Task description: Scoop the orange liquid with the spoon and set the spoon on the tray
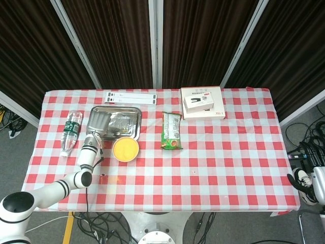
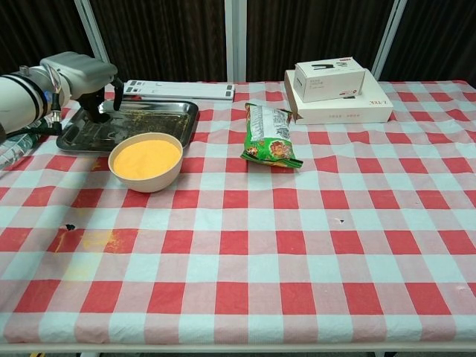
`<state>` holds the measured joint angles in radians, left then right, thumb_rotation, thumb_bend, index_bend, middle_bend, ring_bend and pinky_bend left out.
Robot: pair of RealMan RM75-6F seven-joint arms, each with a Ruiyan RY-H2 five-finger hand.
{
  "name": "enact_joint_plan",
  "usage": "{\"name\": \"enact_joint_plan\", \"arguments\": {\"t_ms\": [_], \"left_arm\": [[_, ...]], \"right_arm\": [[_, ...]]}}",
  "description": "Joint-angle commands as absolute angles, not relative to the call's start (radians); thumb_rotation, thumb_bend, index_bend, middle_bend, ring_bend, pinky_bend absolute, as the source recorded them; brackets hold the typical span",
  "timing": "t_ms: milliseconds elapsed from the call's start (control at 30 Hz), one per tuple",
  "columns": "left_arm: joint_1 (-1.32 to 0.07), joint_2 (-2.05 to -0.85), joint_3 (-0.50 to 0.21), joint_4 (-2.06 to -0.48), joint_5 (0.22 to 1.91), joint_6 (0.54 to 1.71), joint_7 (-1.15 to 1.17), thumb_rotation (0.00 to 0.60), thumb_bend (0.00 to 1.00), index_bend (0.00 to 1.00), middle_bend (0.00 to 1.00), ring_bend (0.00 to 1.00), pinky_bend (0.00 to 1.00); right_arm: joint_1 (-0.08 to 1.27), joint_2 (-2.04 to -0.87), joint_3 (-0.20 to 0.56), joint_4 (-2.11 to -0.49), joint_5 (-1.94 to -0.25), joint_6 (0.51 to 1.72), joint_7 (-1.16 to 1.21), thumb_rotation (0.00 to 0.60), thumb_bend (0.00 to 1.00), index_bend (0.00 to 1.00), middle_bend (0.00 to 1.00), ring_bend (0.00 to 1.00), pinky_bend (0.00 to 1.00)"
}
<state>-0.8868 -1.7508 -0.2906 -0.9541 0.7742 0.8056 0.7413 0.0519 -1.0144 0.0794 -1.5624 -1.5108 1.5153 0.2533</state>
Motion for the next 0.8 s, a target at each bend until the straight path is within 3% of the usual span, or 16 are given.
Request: {"name": "enact_joint_plan", "arguments": {"t_ms": [33, 167, 333, 433, 533, 600, 700, 800], "left_arm": [[-0.889, -1.749, -0.280, -0.949, 0.754, 0.798, 0.750, 0.600, 0.53, 0.39, 1.00, 0.96, 0.94], [-0.878, -1.716, -0.294, -0.984, 0.731, 0.826, 0.732, 0.600, 0.53, 0.38, 1.00, 0.95, 0.94], [-0.799, -1.591, -0.290, -1.150, 0.783, 0.985, 0.693, 0.600, 0.50, 0.38, 0.97, 0.88, 0.91], [-0.715, -1.497, -0.269, -1.293, 0.830, 1.094, 0.644, 0.600, 0.41, 0.37, 0.84, 0.72, 0.83], [-0.635, -1.405, -0.228, -1.405, 0.895, 1.163, 0.585, 0.600, 0.29, 0.37, 0.65, 0.48, 0.62], [-0.588, -1.355, -0.199, -1.448, 0.944, 1.195, 0.534, 0.600, 0.25, 0.36, 0.54, 0.37, 0.51], [-0.510, -1.303, -0.151, -1.482, 1.029, 1.271, 0.455, 0.600, 0.23, 0.35, 0.43, 0.28, 0.40], [-0.431, -1.264, -0.101, -1.523, 1.086, 1.341, 0.400, 0.600, 0.23, 0.34, 0.41, 0.26, 0.36]], "right_arm": [[0.053, -1.015, 0.080, -1.562, -1.510, 1.514, 0.254, 0.600, 0.18, 0.05, 0.08, 0.00, 0.05], [0.054, -1.016, 0.080, -1.559, -1.510, 1.511, 0.258, 0.600, 0.18, 0.05, 0.08, 0.00, 0.05], [0.056, -1.013, 0.082, -1.551, -1.505, 1.504, 0.268, 0.600, 0.18, 0.05, 0.08, 0.00, 0.05], [0.059, -1.014, 0.082, -1.545, -1.501, 1.497, 0.274, 0.600, 0.18, 0.05, 0.08, 0.00, 0.05], [0.064, -1.016, 0.082, -1.541, -1.498, 1.485, 0.279, 0.600, 0.18, 0.05, 0.08, 0.00, 0.05], [0.068, -1.018, 0.082, -1.537, -1.497, 1.477, 0.284, 0.600, 0.18, 0.05, 0.07, 0.00, 0.05], [0.074, -1.021, 0.082, -1.531, -1.494, 1.465, 0.291, 0.600, 0.18, 0.05, 0.06, 0.00, 0.05], [0.079, -1.028, 0.082, -1.527, -1.497, 1.461, 0.292, 0.600, 0.18, 0.05, 0.05, 0.00, 0.05]]}}
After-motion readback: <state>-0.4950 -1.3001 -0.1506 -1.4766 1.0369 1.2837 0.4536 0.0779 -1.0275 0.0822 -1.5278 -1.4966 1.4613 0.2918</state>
